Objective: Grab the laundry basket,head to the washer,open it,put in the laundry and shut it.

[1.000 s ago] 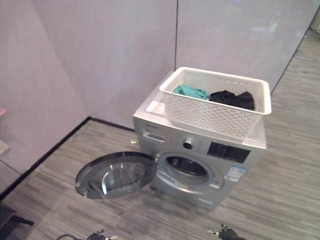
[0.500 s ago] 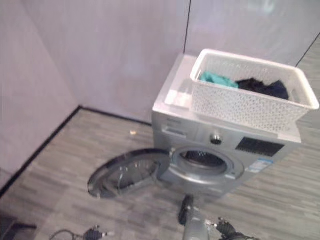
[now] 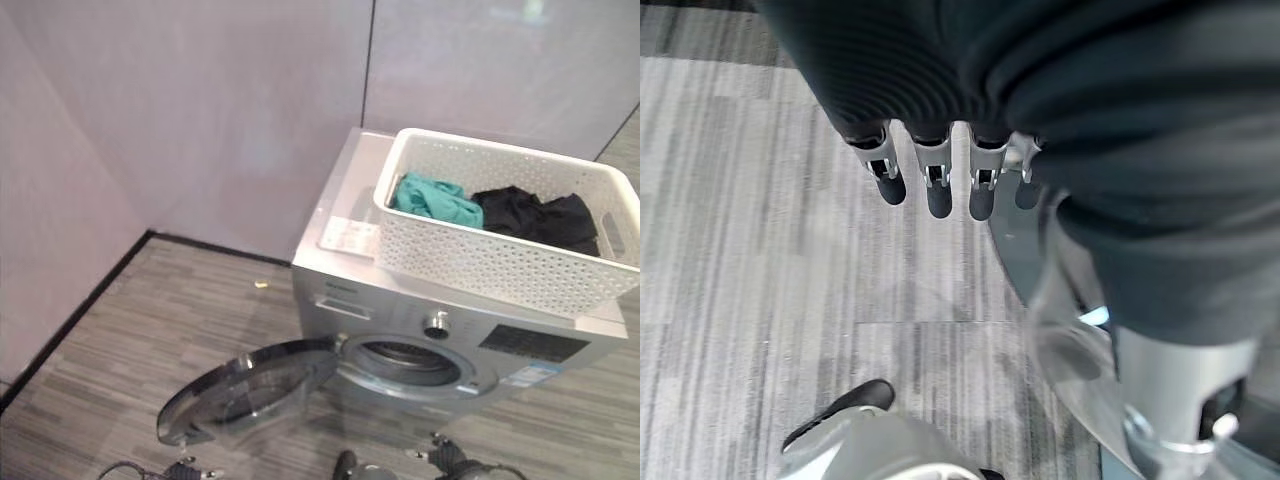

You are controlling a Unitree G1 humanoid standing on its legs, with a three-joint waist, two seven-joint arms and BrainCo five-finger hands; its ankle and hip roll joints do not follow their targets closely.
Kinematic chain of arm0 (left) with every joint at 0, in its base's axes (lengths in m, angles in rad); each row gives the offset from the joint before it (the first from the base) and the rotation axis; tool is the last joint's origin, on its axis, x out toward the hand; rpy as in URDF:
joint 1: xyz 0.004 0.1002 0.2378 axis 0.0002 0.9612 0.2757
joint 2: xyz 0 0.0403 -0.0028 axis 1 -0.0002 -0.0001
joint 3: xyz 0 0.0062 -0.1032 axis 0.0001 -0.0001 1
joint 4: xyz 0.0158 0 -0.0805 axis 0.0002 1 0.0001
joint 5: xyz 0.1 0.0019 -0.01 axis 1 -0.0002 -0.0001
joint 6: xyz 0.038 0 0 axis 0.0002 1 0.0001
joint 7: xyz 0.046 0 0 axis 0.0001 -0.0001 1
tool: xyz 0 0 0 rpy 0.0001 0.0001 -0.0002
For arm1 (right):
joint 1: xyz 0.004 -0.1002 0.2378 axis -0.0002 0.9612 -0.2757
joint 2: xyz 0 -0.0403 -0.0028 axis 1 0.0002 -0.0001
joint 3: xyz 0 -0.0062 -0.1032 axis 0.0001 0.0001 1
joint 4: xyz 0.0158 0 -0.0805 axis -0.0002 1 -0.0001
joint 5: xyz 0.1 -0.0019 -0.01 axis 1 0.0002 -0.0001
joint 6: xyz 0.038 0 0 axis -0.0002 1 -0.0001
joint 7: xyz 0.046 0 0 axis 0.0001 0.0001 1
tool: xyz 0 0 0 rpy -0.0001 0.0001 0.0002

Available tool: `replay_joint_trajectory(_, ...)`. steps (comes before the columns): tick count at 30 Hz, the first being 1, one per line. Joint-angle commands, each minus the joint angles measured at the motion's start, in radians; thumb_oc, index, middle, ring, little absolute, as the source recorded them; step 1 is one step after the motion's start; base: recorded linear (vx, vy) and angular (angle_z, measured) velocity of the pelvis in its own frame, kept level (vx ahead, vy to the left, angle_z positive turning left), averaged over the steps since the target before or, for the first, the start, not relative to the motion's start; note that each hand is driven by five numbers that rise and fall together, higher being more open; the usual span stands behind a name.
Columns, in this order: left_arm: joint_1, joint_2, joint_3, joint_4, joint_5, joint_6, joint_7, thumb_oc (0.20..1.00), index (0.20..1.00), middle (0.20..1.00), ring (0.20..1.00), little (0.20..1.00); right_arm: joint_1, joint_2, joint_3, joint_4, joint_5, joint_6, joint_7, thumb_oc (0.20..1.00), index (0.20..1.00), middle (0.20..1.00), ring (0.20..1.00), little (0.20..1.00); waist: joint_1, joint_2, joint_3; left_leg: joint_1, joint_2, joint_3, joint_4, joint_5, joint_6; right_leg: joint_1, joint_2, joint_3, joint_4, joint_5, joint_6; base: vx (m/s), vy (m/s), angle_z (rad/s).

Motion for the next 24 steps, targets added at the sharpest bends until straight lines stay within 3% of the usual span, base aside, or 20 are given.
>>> replay_joint_trajectory(1,-0.009,0.006,-0.03,-0.025,0.025,-0.013,0.007,1.0,1.0,1.0,1.0,1.0,-0.03,-0.036,0.003,0.041,-0.035,-0.01,-0.004,1.0,1.0,1.0,1.0,1.0,0.019,-0.011,0.034,-0.01,0.031,-0.056,0.018,0.169,-0.029,0.054,-0.013,0.02,-0.062,0.026,0.099,0.07,-0.086,-0.11)
replay_joint_trajectory(4,-0.011,0.001,-0.041,-0.029,0.03,-0.011,0.005,1.0,1.0,1.0,1.0,1.0,-0.029,-0.039,0.02,0.027,-0.05,-0.012,-0.006,1.0,1.0,1.0,1.0,1.0,0.025,-0.001,0.053,-0.062,0.066,-0.067,0.129,0.255,-0.056,0.086,0.016,0.03,-0.09,0.014,0.071,0.06,-0.093,-0.17)
replay_joint_trajectory(5,-0.011,0.001,-0.041,-0.029,0.03,-0.011,0.005,1.0,1.0,1.0,1.0,1.0,-0.029,-0.039,0.02,0.027,-0.05,-0.012,-0.006,1.0,1.0,1.0,1.0,1.0,0.025,-0.001,0.053,-0.062,0.066,-0.068,0.129,0.255,-0.056,0.086,0.016,0.03,-0.089,0.014,0.071,0.01,-0.07,-0.15)
replay_joint_trajectory(6,-0.02,0.003,-0.05,-0.034,0.034,-0.005,0.009,1.0,1.0,1.0,1.0,1.0,-0.037,-0.049,0.049,-0.013,-0.081,-0.013,-0.011,1.0,1.0,1.0,1.0,1.0,0.031,-0.003,0.085,-0.113,0.044,-0.112,0.167,0.263,-0.049,0.098,0.019,0.035,-0.091,0.0,0.063,0.01,-0.011,-0.07)
replay_joint_trajectory(10,-0.027,0.009,-0.054,-0.031,0.042,-0.008,0.018,1.0,1.0,1.0,1.0,1.0,-0.047,-0.062,0.087,-0.066,-0.14,-0.015,-0.014,1.0,1.0,1.0,1.0,1.0,0.039,-0.021,0.096,-0.209,-0.033,-0.134,-0.007,0.15,0.0,0.085,-0.011,0.049,-0.1,0.006,0.101,0.01,0.062,-0.04)
replay_joint_trajectory(11,-0.027,0.009,-0.054,-0.031,0.042,-0.008,0.018,1.0,1.0,1.0,1.0,1.0,-0.047,-0.062,0.087,-0.066,-0.14,-0.015,-0.014,1.0,1.0,1.0,1.0,1.0,0.038,-0.024,0.093,-0.21,-0.036,-0.134,-0.012,0.155,0.001,0.082,-0.013,0.048,-0.1,0.007,0.102,0.04,0.166,-0.19)
replay_joint_trajectory(12,-0.023,0.014,-0.057,-0.033,0.045,-0.013,0.024,1.0,1.0,1.0,1.0,1.0,-0.059,-0.064,0.111,-0.085,-0.159,-0.019,-0.013,1.0,1.0,1.0,1.0,1.0,0.062,-0.024,0.1,-0.253,-0.086,-0.191,-0.134,0.187,0.012,0.076,-0.01,0.071,-0.088,0.004,0.114,0.09,0.165,-0.28)
replay_joint_trajectory(13,-0.022,0.022,-0.061,-0.039,0.042,-0.019,0.02,1.0,1.0,1.0,1.0,1.0,-0.066,-0.066,0.131,-0.111,-0.183,-0.026,-0.006,1.0,1.0,1.0,1.0,1.0,0.069,-0.029,0.106,-0.252,-0.084,-0.197,-0.172,0.216,0.01,0.076,-0.011,0.087,-0.062,-0.009,0.119,0.15,0.255,-0.88)
replay_joint_trajectory(14,-0.015,0.03,-0.054,-0.046,0.04,-0.019,0.016,1.0,1.0,1.0,1.0,1.0,-0.082,-0.051,0.154,-0.109,-0.213,-0.023,-0.002,1.0,1.0,1.0,1.0,1.0,0.087,-0.032,0.103,-0.201,-0.089,-0.201,-0.22,0.212,0.032,0.058,-0.018,0.086,0.006,-0.014,0.133,0.14,0.253,-1.08)
replay_joint_trajectory(16,-0.007,0.052,-0.028,-0.068,0.022,-0.022,0.016,1.0,1.0,1.0,1.0,1.0,-0.114,-0.04,0.193,-0.185,-0.28,-0.017,0.012,1.0,1.0,1.0,1.0,1.0,0.083,-0.017,0.126,-0.147,-0.074,-0.171,-0.253,0.203,0.082,-0.078,-0.082,0.076,0.308,0.066,0.265,0.04,0.265,-1.32)
replay_joint_trajectory(17,-0.005,0.053,-0.023,-0.064,0.018,-0.023,0.024,1.0,1.0,1.0,1.0,1.0,-0.124,-0.036,0.2,-0.19,-0.299,-0.016,0.009,1.0,1.0,1.0,1.0,1.0,0.093,-0.015,0.129,-0.13,-0.069,-0.144,-0.259,0.192,0.087,-0.074,-0.167,0.023,0.275,0.071,0.263,0.0,0.084,-1.35)
replay_joint_trajectory(18,-0.008,0.052,-0.017,-0.064,0.021,-0.022,0.03,1.0,1.0,1.0,1.0,1.0,-0.124,-0.036,0.206,-0.206,-0.313,-0.018,0.01,1.0,1.0,1.0,1.0,1.0,0.103,-0.006,0.123,-0.121,-0.05,-0.133,-0.264,0.186,0.073,-0.045,-0.225,-0.036,0.192,0.043,0.236,0.03,-0.094,-0.92)
replay_joint_trajectory(19,-0.025,0.052,-0.034,-0.071,0.032,-0.026,0.026,1.0,1.0,1.0,1.0,1.0,-0.121,-0.055,0.219,-0.236,-0.329,-0.023,0.013,1.0,1.0,1.0,1.0,1.0,0.104,-0.012,0.119,-0.131,-0.051,-0.151,-0.247,0.178,0.058,-0.02,-0.232,-0.002,0.078,0.045,0.21,0.04,-0.131,-0.1)
replay_joint_trajectory(20,-0.032,0.051,-0.039,-0.067,0.033,-0.031,0.022,1.0,1.0,1.0,1.0,1.0,-0.121,-0.065,0.223,-0.227,-0.342,-0.022,0.011,1.0,1.0,1.0,1.0,1.0,0.09,-0.023,0.113,-0.141,-0.061,-0.162,-0.229,0.174,0.057,0.003,-0.195,0.071,0.044,0.046,0.206,0.08,-0.106,0.0)
replay_joint_trajectory(22,-0.03,0.037,-0.019,-0.034,0.02,-0.024,0.031,1.0,1.0,1.0,1.0,1.0,-0.118,-0.053,0.244,-0.214,-0.371,-0.021,0.004,1.0,1.0,1.0,1.0,1.0,0.109,-0.049,0.086,-0.132,-0.058,-0.142,-0.219,0.171,0.05,0.038,-0.171,0.061,-0.034,0.07,0.205,0.13,-0.091,0.13)
replay_joint_trajectory(24,-0.018,0.028,-0.012,-0.03,0.025,-0.026,0.028,1.0,1.0,1.0,1.0,1.0,-0.111,-0.06,0.236,-0.21,-0.372,-0.021,0.003,1.0,1.0,1.0,1.0,1.0,0.106,-0.049,0.064,-0.116,-0.056,-0.139,-0.239,0.17,0.044,0.069,-0.159,0.042,-0.077,0.075,0.207,0.12,-0.074,0.0)
